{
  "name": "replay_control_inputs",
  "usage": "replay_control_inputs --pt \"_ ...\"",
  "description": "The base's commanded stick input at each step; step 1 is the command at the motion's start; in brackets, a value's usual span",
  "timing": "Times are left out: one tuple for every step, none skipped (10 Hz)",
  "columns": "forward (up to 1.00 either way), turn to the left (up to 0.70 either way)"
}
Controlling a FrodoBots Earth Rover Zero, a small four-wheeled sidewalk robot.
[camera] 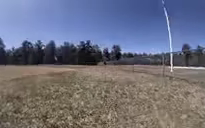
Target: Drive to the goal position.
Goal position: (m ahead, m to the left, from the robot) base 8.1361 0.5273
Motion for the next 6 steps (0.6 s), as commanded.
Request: replay_control_inputs --pt "0.70 0.00" --pt "0.70 0.00" --pt "0.70 0.00" --pt "0.70 0.00" --pt "0.70 0.00" --pt "0.70 0.00"
